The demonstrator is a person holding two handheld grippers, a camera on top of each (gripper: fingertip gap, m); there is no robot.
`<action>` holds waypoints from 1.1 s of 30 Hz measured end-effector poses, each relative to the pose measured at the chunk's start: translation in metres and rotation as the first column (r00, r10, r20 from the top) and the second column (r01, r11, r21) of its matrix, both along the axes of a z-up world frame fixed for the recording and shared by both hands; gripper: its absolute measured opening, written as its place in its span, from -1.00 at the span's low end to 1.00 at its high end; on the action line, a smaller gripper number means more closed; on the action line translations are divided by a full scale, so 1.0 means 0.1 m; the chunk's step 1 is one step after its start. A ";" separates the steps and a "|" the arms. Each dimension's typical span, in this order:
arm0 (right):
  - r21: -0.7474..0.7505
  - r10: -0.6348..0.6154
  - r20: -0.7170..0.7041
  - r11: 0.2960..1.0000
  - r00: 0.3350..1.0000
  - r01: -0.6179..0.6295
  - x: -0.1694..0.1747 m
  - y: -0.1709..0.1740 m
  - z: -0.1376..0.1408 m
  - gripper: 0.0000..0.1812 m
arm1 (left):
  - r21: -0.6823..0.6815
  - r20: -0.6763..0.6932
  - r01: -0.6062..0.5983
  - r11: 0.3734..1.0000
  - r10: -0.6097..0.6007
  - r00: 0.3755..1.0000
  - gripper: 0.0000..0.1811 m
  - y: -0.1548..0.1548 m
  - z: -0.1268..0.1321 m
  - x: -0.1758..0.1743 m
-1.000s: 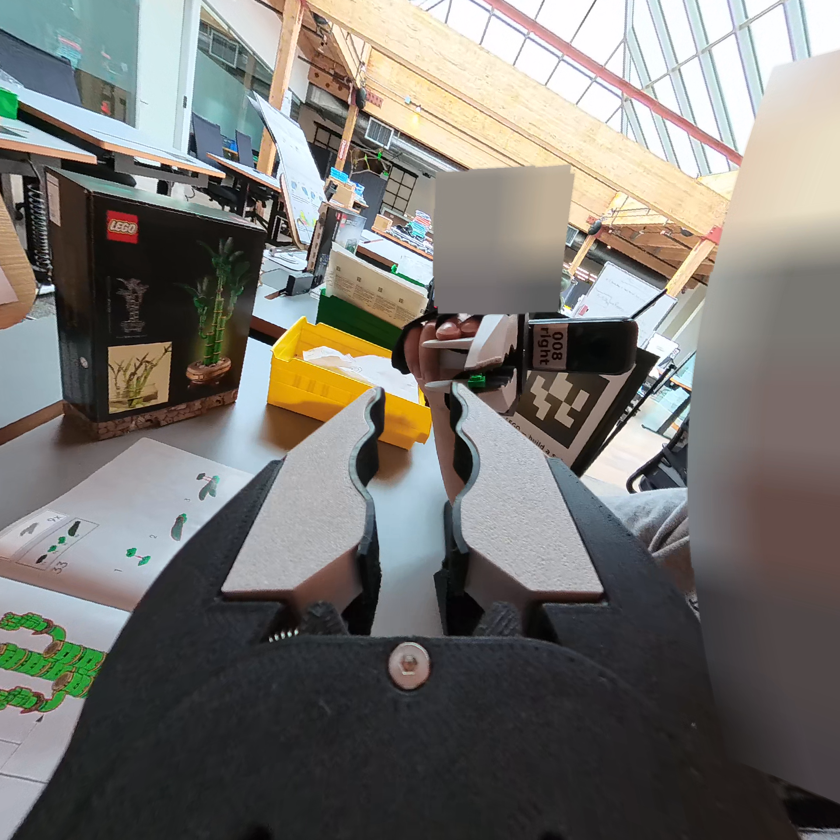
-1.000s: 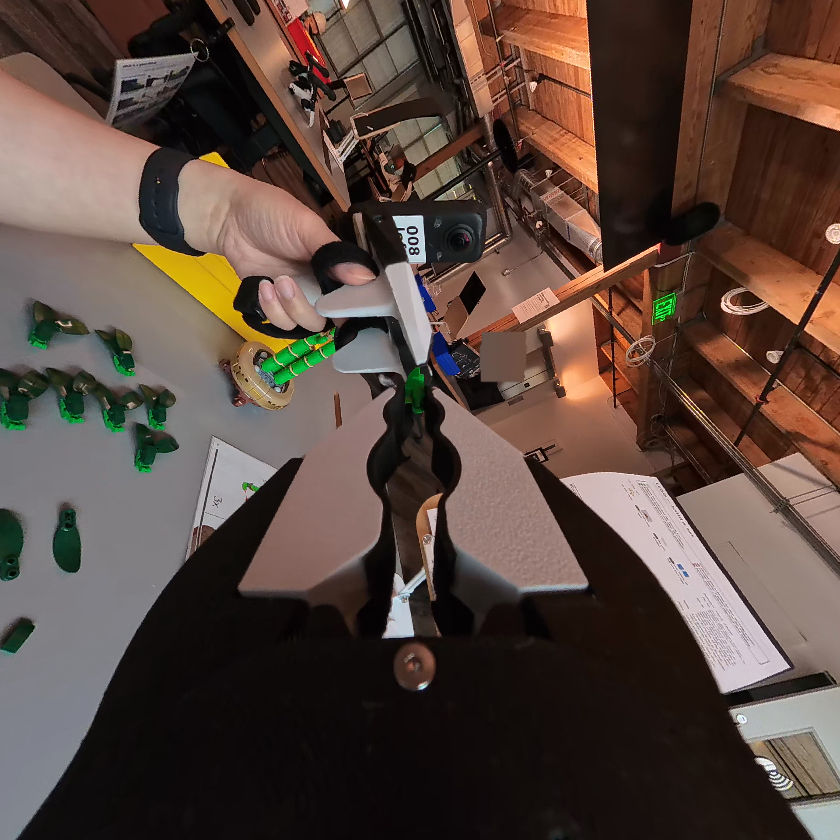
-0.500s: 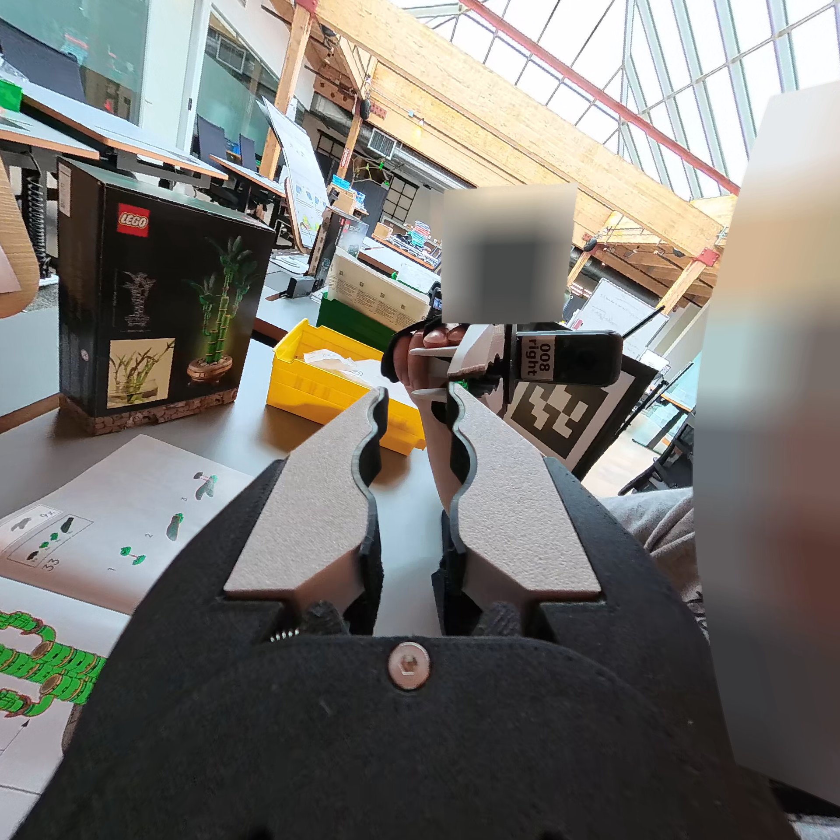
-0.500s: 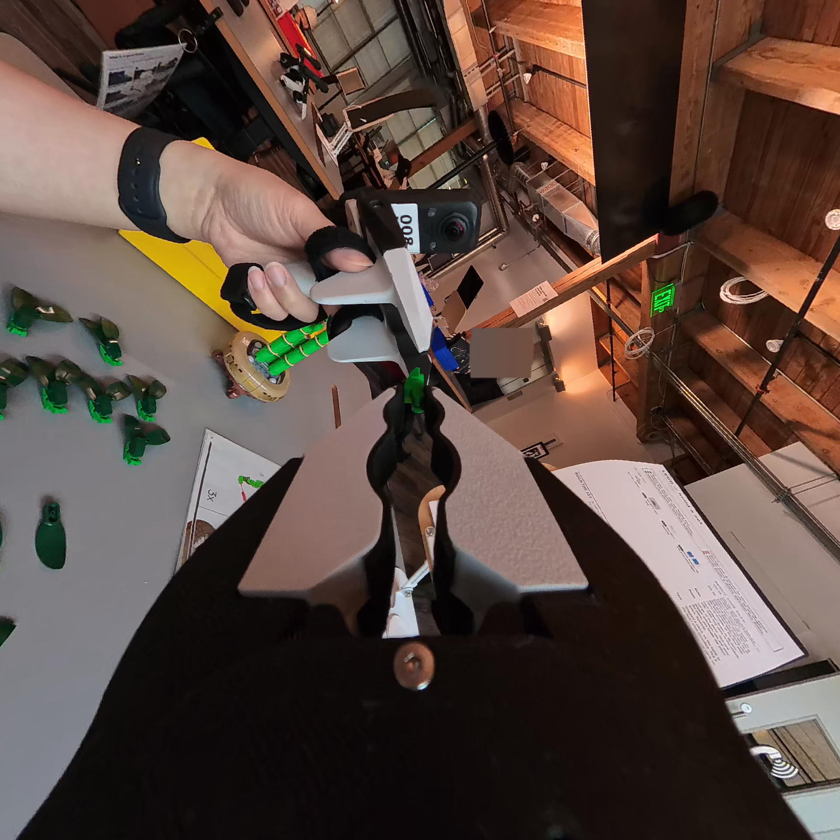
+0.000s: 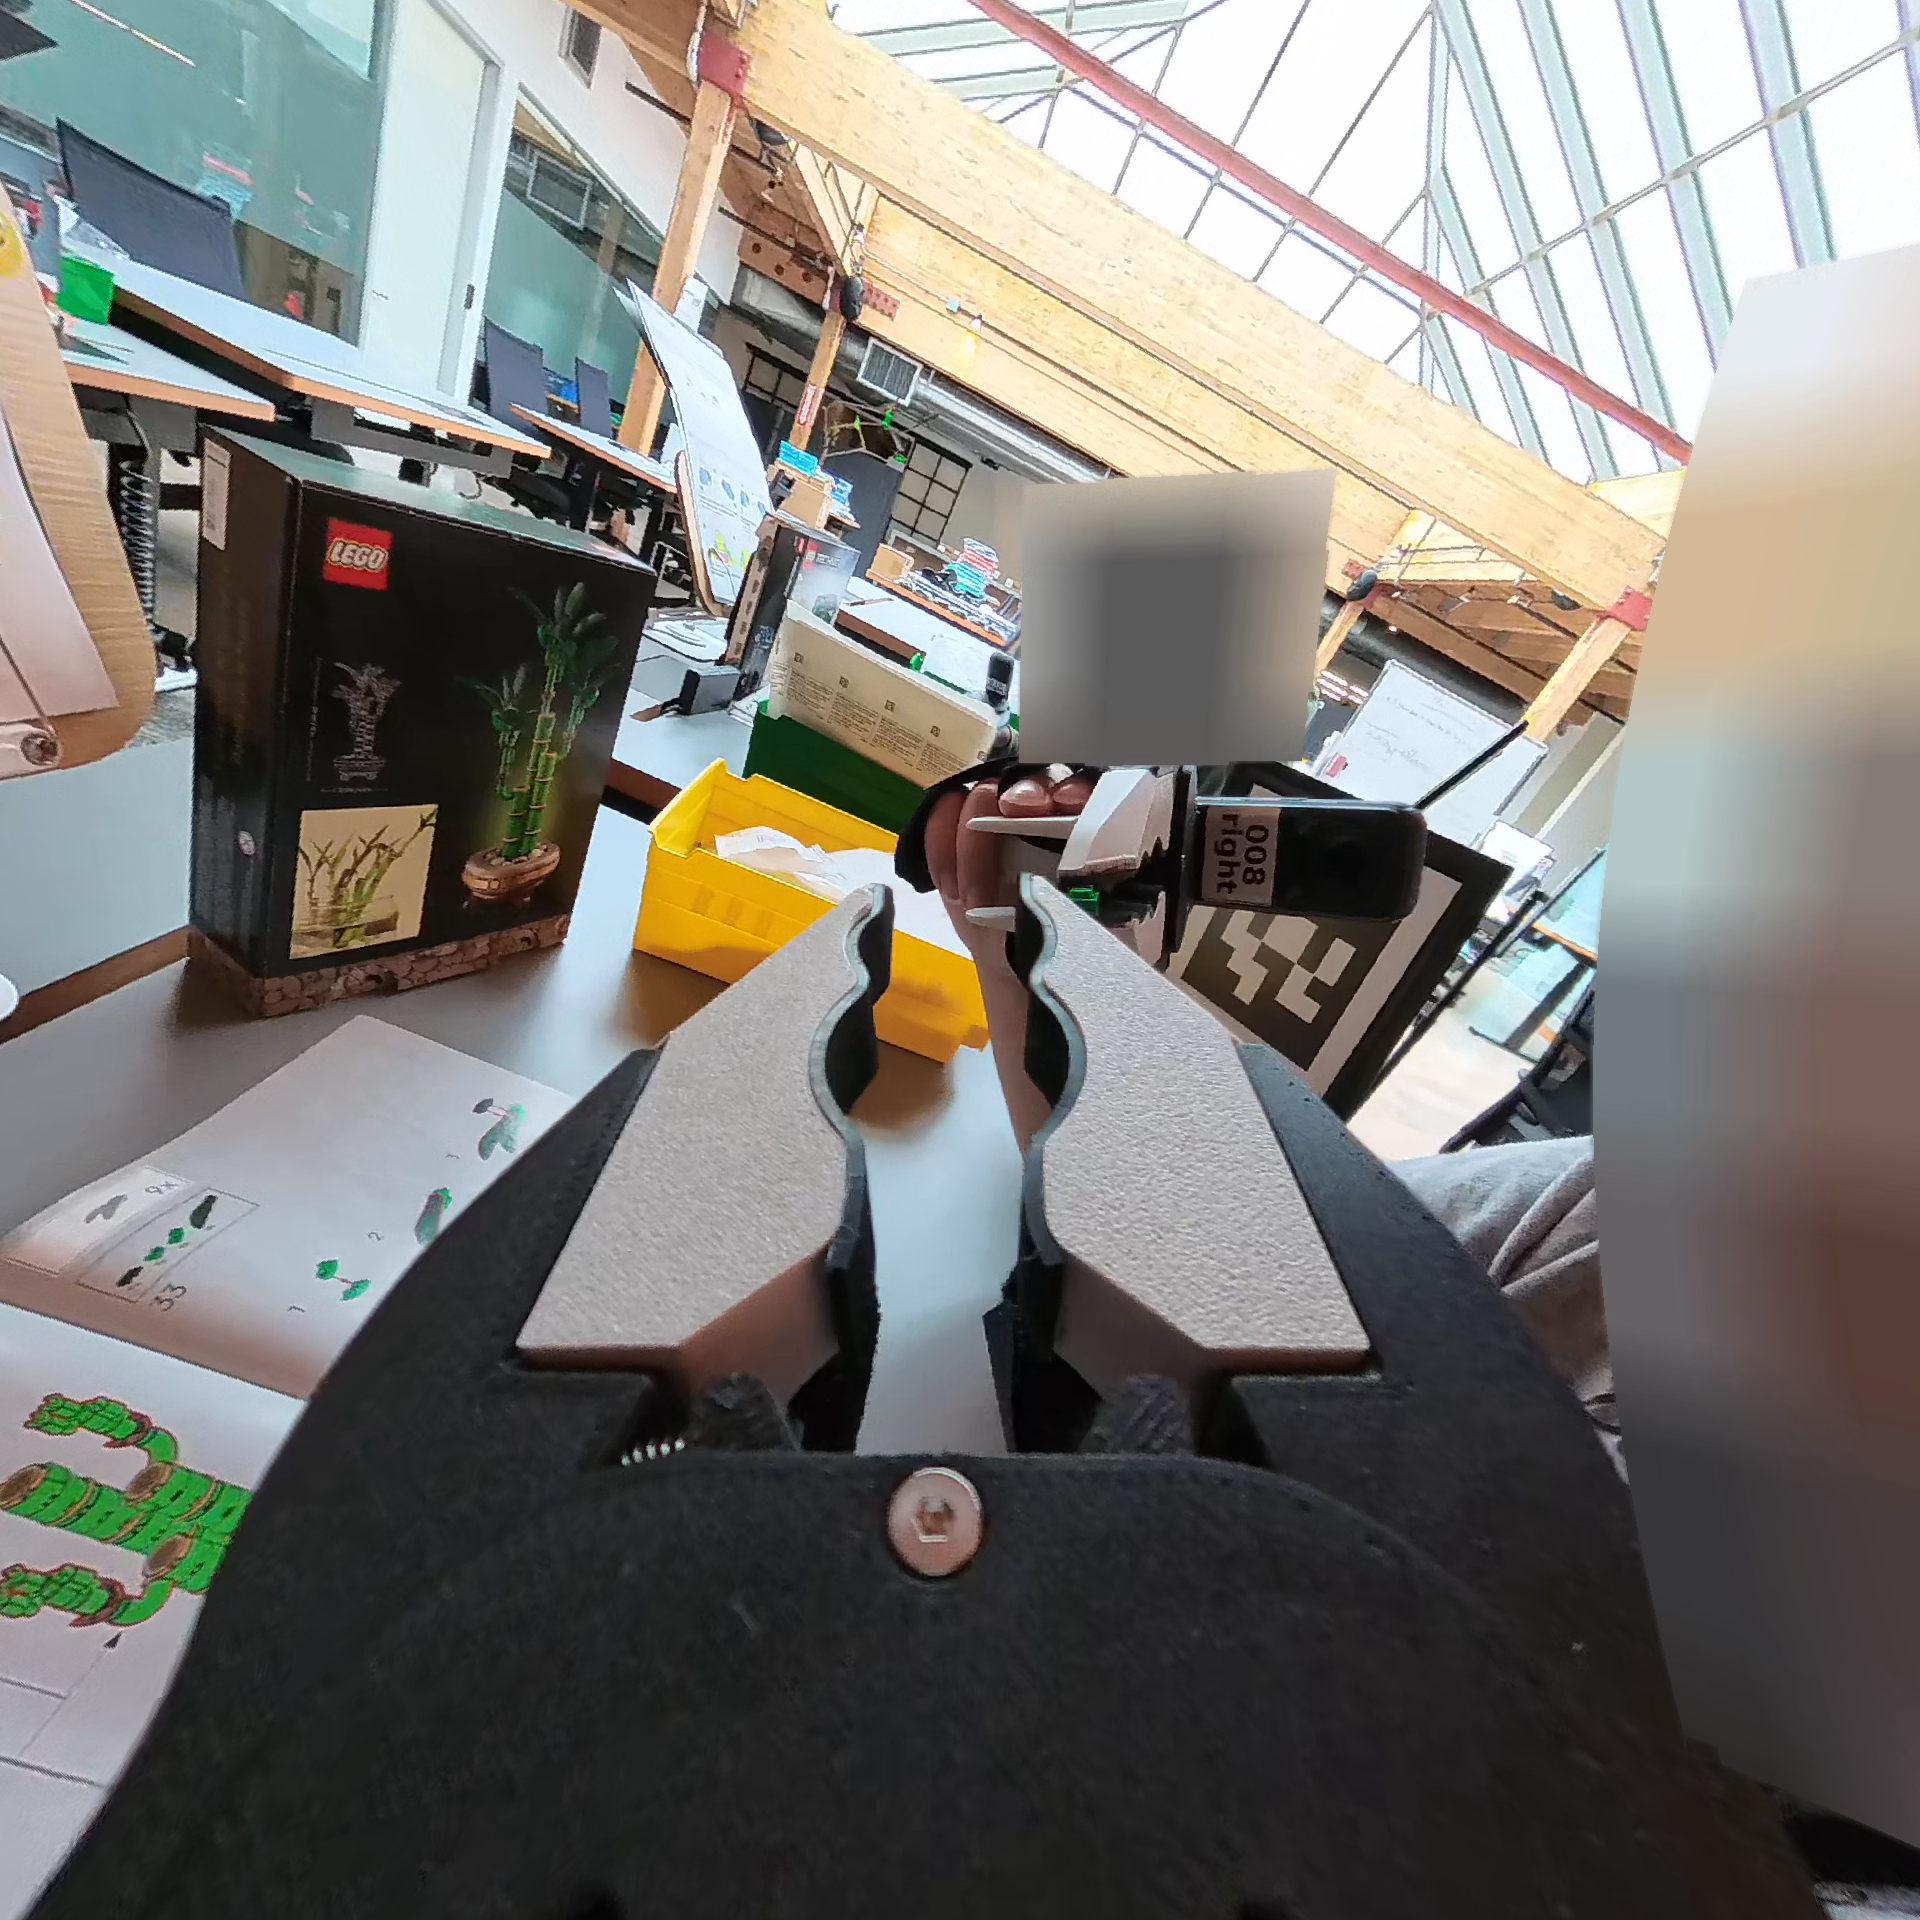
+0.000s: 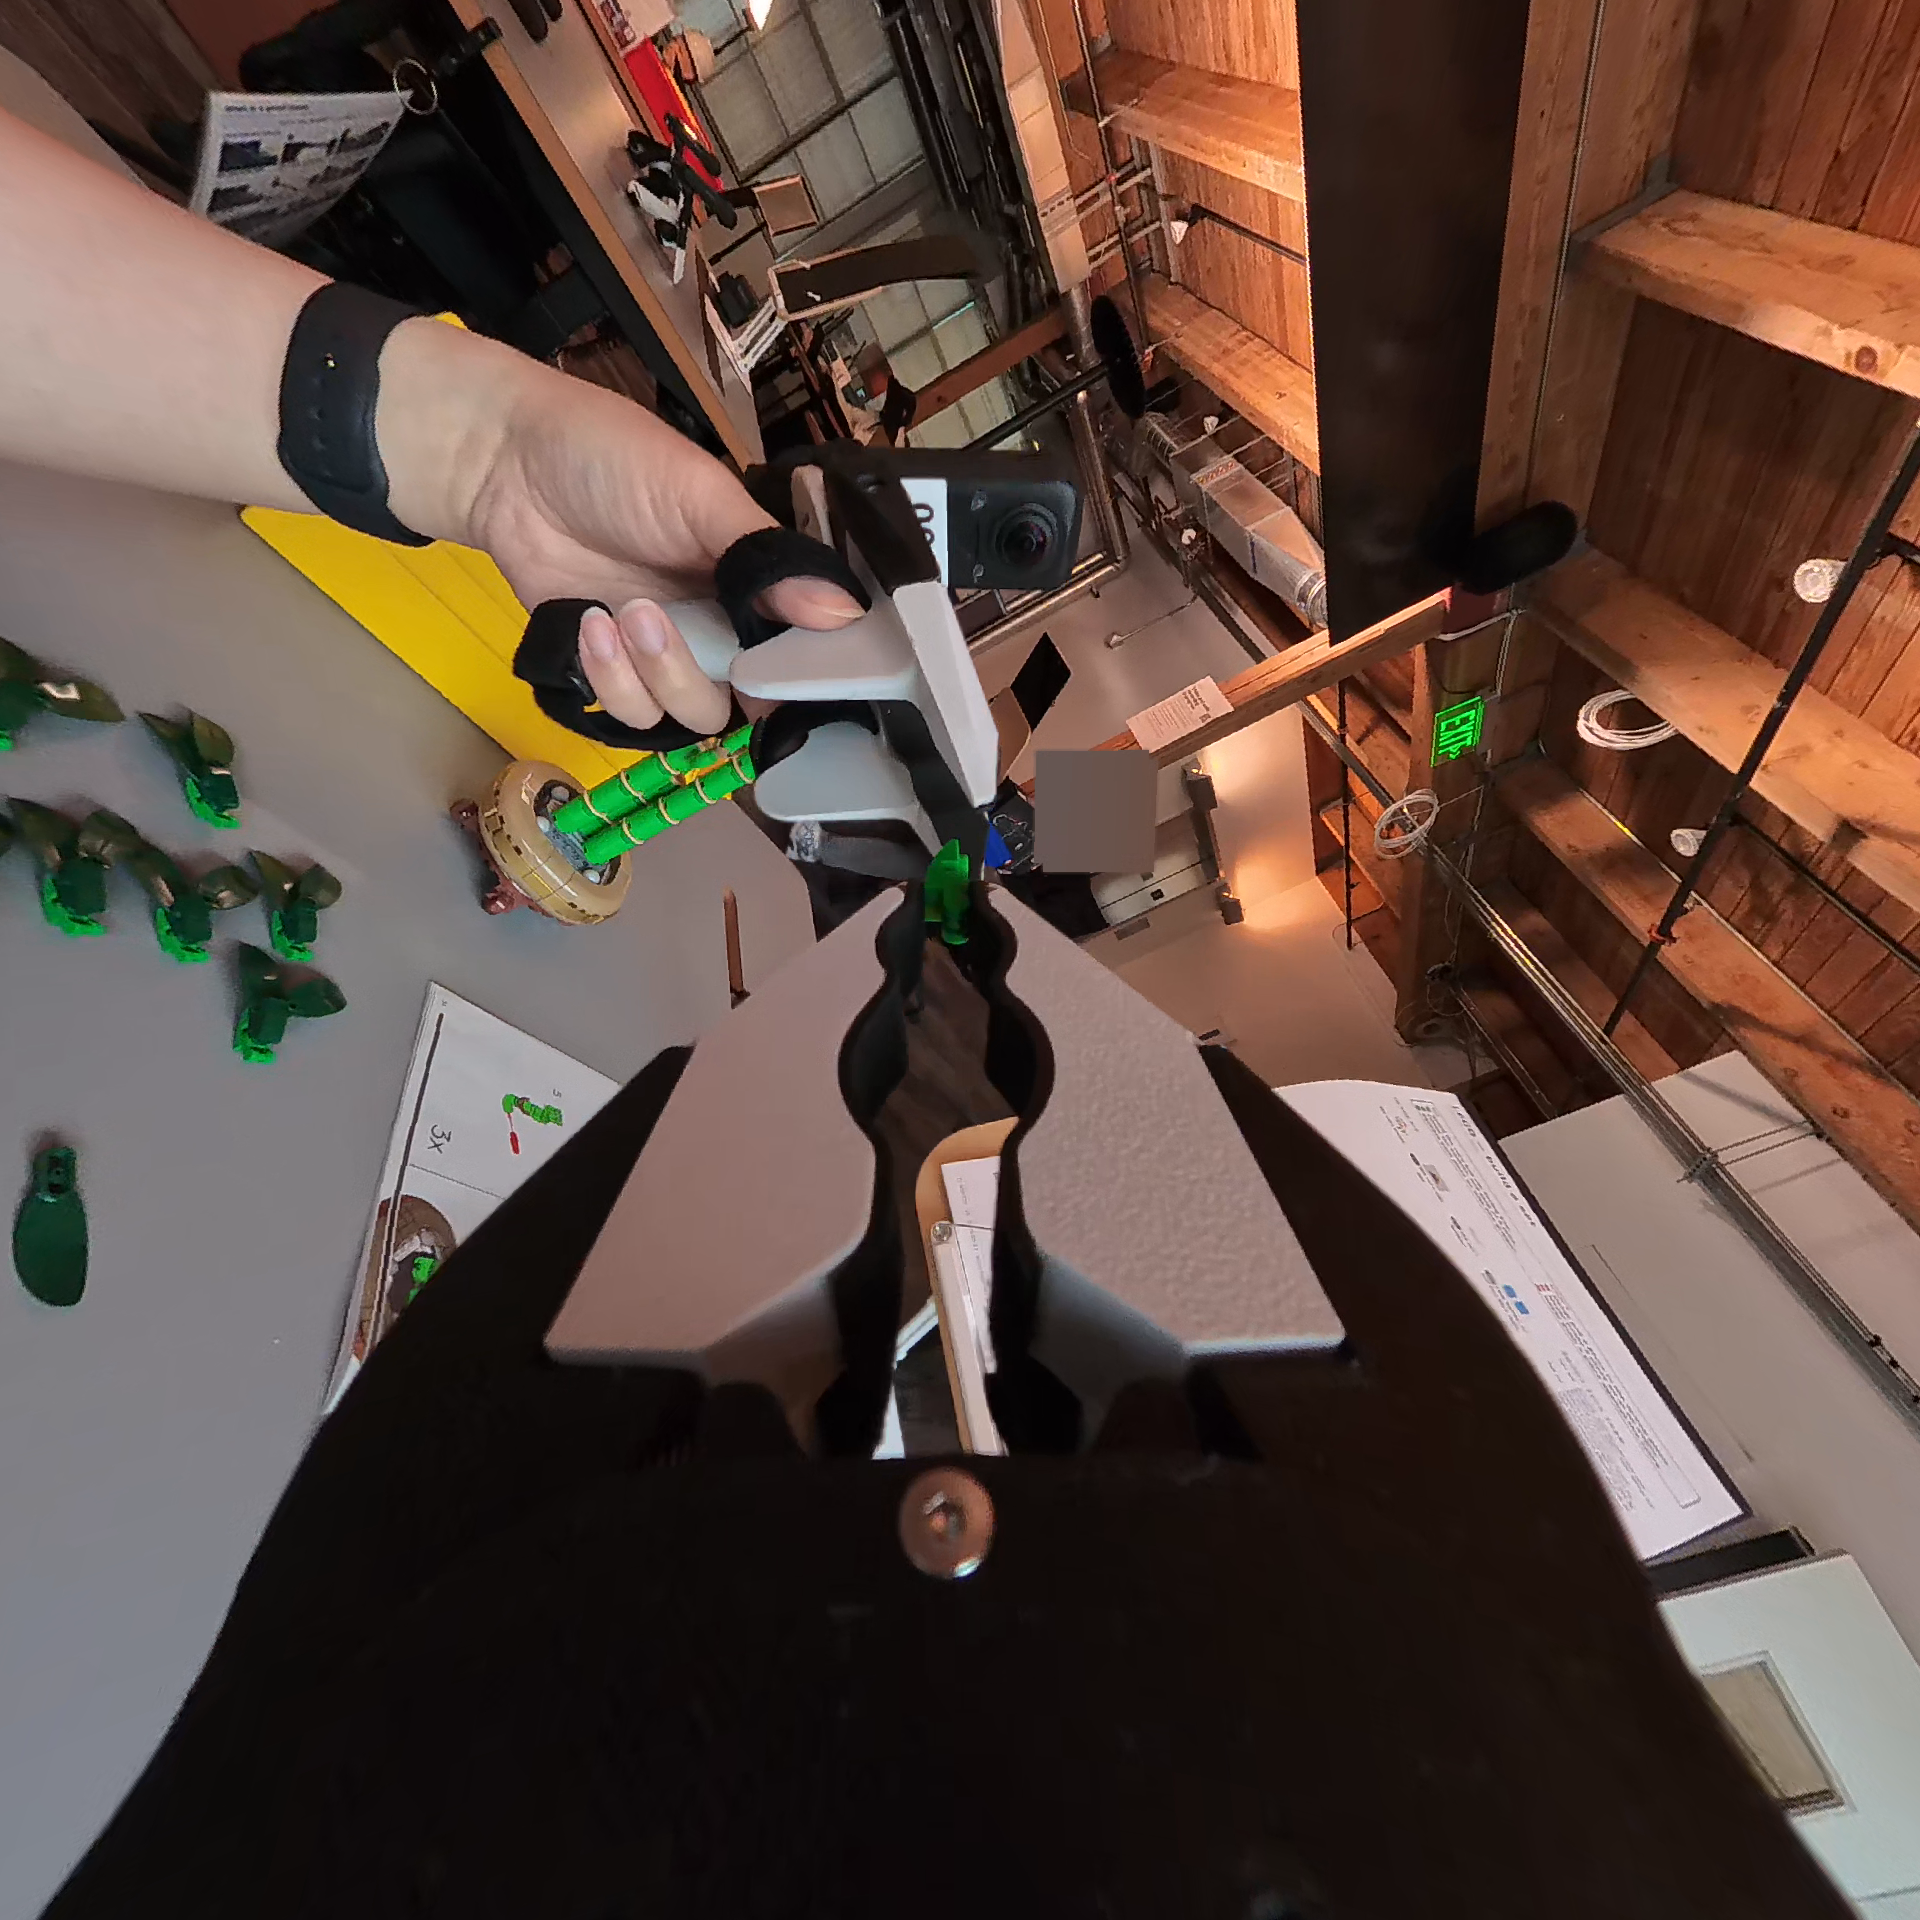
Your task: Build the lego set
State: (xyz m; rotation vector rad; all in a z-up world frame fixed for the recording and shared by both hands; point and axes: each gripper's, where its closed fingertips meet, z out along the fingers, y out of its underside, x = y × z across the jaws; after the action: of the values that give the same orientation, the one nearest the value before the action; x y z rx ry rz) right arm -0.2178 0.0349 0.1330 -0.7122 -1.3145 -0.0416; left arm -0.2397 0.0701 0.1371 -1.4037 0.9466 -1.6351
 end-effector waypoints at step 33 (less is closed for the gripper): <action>-0.039 -0.008 0.017 0.999 1.000 0.008 -0.07 0.14 -0.12 -0.94 | -0.056 0.017 0.072 0.996 -0.071 0.997 -0.53 -0.11 -0.08 0.17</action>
State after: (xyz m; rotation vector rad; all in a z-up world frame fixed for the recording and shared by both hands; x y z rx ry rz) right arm -0.2249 0.0487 0.1206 -0.7521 -1.3314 -0.0280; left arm -0.2223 0.0587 0.1289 -1.4074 0.9588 -1.7350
